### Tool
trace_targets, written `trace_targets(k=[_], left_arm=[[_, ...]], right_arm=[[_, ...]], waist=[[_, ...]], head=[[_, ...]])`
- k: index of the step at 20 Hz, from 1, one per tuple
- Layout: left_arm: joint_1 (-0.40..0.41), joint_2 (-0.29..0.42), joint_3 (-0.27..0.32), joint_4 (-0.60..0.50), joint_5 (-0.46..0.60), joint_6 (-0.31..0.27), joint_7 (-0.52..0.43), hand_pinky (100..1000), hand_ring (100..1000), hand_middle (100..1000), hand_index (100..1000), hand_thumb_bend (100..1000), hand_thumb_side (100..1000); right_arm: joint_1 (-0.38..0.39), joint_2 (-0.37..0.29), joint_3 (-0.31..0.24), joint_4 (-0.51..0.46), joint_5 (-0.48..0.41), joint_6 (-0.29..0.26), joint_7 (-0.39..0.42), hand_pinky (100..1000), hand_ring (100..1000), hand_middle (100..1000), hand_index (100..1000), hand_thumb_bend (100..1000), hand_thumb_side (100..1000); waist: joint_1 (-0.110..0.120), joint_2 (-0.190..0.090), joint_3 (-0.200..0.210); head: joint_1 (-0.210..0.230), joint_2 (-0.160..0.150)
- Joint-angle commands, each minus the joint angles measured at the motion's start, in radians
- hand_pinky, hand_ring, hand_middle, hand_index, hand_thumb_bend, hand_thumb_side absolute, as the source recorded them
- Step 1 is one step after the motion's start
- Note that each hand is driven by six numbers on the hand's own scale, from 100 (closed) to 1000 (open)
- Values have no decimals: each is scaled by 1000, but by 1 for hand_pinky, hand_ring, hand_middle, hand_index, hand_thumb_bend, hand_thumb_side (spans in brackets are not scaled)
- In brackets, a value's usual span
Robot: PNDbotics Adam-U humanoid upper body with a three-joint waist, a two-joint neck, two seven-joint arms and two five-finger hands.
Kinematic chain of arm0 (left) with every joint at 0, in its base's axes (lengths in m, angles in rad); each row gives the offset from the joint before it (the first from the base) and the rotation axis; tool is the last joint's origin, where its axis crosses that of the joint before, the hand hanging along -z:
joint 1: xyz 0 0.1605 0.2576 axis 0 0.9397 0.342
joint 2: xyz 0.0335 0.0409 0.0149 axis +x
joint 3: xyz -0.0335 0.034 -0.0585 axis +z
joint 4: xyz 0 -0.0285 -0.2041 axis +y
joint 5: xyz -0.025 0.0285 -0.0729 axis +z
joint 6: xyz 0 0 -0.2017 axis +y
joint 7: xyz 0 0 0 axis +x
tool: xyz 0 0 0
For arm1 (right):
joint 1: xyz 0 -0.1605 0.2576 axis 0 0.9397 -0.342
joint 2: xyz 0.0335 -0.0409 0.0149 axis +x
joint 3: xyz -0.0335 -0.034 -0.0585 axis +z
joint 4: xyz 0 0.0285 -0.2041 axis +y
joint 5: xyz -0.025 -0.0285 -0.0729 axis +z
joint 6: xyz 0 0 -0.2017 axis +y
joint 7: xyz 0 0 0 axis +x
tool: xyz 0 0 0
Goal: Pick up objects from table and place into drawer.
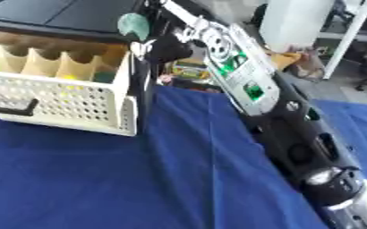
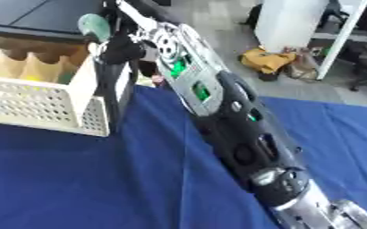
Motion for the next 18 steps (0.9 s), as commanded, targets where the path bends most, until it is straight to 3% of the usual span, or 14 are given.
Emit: trace_targets(k=[1,18], left_arm=[[-19,17,3,-8,4,-5,-2,100,100,100,728,259,455],[-28,12,5,-8,3,-8,1,100,100,100,725,251,461]], right_arm=[[-24,15,0,11,12,-4,-5,586,544,527,608,100,250],[-56,53,-10,41,27,-19,-50,580,538,521,602,100,247]], waist=[[5,-19,8],[-25,9,34]], head=[[-11,-18],[-22,-41]])
